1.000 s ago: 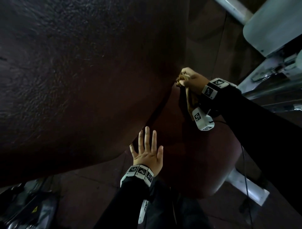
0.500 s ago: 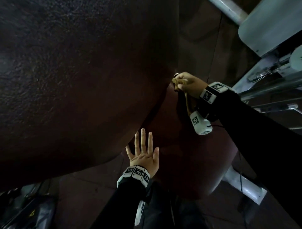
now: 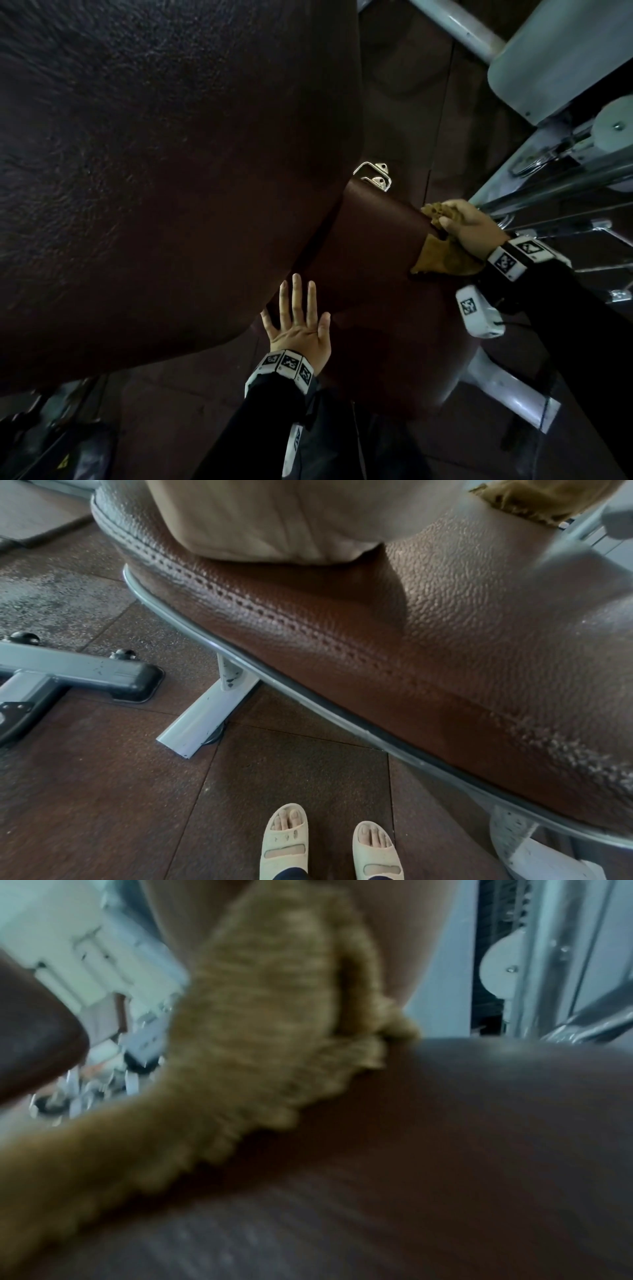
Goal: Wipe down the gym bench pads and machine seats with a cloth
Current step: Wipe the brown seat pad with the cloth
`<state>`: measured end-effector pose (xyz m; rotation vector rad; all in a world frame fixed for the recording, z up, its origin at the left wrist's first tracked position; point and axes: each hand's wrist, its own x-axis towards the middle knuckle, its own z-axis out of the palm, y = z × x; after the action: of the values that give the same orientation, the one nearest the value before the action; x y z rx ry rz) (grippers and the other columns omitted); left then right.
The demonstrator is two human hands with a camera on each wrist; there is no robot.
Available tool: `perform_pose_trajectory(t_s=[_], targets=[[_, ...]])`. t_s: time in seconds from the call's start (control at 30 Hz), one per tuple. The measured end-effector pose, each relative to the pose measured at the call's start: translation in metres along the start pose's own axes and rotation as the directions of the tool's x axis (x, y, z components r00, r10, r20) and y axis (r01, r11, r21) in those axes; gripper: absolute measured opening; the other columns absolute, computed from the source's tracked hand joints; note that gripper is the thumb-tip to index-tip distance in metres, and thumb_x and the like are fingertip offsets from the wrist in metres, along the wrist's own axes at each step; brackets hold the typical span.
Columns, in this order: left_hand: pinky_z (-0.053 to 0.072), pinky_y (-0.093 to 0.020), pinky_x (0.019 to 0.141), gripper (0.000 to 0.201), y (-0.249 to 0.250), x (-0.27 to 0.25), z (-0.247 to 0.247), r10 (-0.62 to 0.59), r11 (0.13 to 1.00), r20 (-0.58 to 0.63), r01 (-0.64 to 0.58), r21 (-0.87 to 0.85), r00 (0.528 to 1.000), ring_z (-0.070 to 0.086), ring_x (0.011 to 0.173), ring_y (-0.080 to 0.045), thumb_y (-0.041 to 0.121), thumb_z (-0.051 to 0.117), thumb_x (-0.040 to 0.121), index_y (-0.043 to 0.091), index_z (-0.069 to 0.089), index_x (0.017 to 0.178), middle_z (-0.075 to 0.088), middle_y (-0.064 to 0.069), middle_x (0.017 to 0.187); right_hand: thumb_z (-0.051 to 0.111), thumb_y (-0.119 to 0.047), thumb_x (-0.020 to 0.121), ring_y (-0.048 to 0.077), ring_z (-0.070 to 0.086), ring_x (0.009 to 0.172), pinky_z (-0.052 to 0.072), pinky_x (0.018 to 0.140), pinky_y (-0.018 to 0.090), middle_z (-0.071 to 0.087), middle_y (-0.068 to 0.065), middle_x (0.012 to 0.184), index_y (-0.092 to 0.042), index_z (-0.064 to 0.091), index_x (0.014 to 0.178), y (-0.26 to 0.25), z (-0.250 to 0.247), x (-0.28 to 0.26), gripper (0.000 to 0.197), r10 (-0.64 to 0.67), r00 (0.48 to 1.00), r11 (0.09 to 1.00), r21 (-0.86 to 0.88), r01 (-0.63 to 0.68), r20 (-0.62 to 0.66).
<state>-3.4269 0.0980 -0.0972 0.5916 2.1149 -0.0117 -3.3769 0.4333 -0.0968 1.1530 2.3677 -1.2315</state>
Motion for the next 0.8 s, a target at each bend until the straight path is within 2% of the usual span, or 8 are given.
perform_pose_trajectory(t_s=[0.13, 0.2, 0.3, 0.5, 0.57, 0.63, 0.7, 0.8], targets=[[-0.039, -0.045, 0.090, 0.057, 0.000, -0.001, 0.000, 0.013, 1.000, -0.095, -0.014, -0.003, 0.995, -0.055, 0.120, -0.009, 0.051, -0.011, 0.087, 0.033, -0.052, 0.123, -0.056, 0.009, 0.135, 0.056, -0.020, 0.091, 0.013, 0.056, 0.087, 0.043, 0.083, 0.029, 0.062, -0.004, 0.094, -0.026, 0.056, 0.107, -0.029, 0.017, 0.018, 0.017, -0.071, 0.997, 0.997, -0.001, 0.071, -0.003], [-0.042, -0.043, 0.088, 0.057, 0.000, -0.001, 0.000, 0.014, 1.000, -0.111, -0.016, -0.013, 0.994, -0.054, 0.121, -0.008, 0.052, -0.011, 0.087, 0.036, -0.055, 0.118, -0.056, 0.010, 0.135, 0.055, -0.025, 0.091, 0.010, 0.055, 0.082, 0.039, 0.078, 0.025, 0.060, -0.010, 0.089, -0.034, 0.055, 0.104, -0.046, 0.028, 0.028, 0.015, -0.053, 0.999, 0.999, -0.006, 0.053, -0.004], [-0.044, -0.042, 0.086, 0.055, -0.001, -0.001, 0.001, 0.012, 1.000, -0.094, -0.014, -0.020, 0.996, -0.052, 0.123, -0.009, 0.053, -0.012, 0.087, 0.038, -0.058, 0.113, -0.053, 0.009, 0.138, 0.051, -0.031, 0.091, 0.008, 0.050, 0.074, 0.031, 0.074, 0.023, 0.056, -0.012, 0.081, -0.032, 0.054, 0.111, -0.051, 0.032, 0.029, 0.020, -0.052, 0.998, 0.993, -0.103, 0.049, -0.025], [-0.043, -0.041, 0.087, 0.056, -0.002, -0.002, 0.000, 0.042, 0.998, -0.129, -0.047, -0.035, 0.991, -0.052, 0.122, -0.006, 0.058, -0.011, 0.086, 0.039, -0.053, 0.119, -0.056, 0.014, 0.134, 0.048, -0.032, 0.095, 0.015, 0.053, 0.093, 0.034, 0.080, 0.024, 0.059, -0.002, 0.099, -0.028, 0.050, 0.120, 0.003, 0.012, -0.015, 0.026, -0.075, 0.994, 0.995, -0.066, 0.070, -0.076], [-0.047, -0.039, 0.083, 0.062, -0.001, -0.001, -0.001, 0.035, 0.999, -0.122, -0.037, -0.021, 0.992, -0.054, 0.121, -0.007, 0.067, -0.012, 0.082, 0.039, -0.054, 0.118, -0.058, 0.013, 0.132, 0.051, -0.028, 0.094, 0.018, 0.055, 0.102, 0.034, 0.083, 0.020, 0.060, -0.001, 0.104, -0.025, 0.053, 0.118, 0.027, 0.005, -0.037, 0.024, -0.034, 0.990, 0.999, 0.035, 0.040, -0.136], [-0.049, -0.038, 0.079, 0.069, -0.002, -0.001, -0.001, 0.035, 0.999, -0.118, -0.035, -0.002, 0.992, -0.055, 0.120, -0.008, 0.074, -0.010, 0.080, 0.038, -0.056, 0.116, -0.058, 0.011, 0.132, 0.052, -0.029, 0.094, 0.022, 0.055, 0.110, 0.036, 0.092, 0.024, 0.062, 0.003, 0.111, -0.025, 0.053, 0.121, 0.048, 0.003, -0.055, 0.027, 0.060, 0.981, 0.995, 0.095, -0.043, -0.185], [-0.048, -0.038, 0.081, 0.072, -0.002, -0.002, -0.001, 0.040, 0.999, -0.130, -0.041, -0.001, 0.991, -0.054, 0.122, -0.009, 0.076, -0.006, 0.080, 0.038, -0.056, 0.116, -0.057, 0.011, 0.133, 0.051, -0.030, 0.094, 0.027, 0.054, 0.113, 0.037, 0.099, 0.033, 0.061, 0.010, 0.117, -0.022, 0.050, 0.126, 0.062, 0.005, -0.065, 0.032, 0.121, 0.970, 0.987, 0.133, -0.095, -0.209], [-0.045, -0.040, 0.088, 0.073, -0.001, -0.005, 0.001, 0.042, 0.999, -0.184, -0.041, 0.009, 0.982, -0.049, 0.127, -0.010, 0.075, -0.004, 0.083, 0.037, -0.052, 0.123, -0.053, 0.011, 0.138, 0.050, -0.028, 0.095, 0.028, 0.054, 0.113, 0.035, 0.098, 0.032, 0.061, 0.012, 0.117, -0.017, 0.050, 0.126, 0.063, 0.009, -0.065, 0.033, 0.151, 0.961, 0.975, 0.198, -0.106, -0.233]])
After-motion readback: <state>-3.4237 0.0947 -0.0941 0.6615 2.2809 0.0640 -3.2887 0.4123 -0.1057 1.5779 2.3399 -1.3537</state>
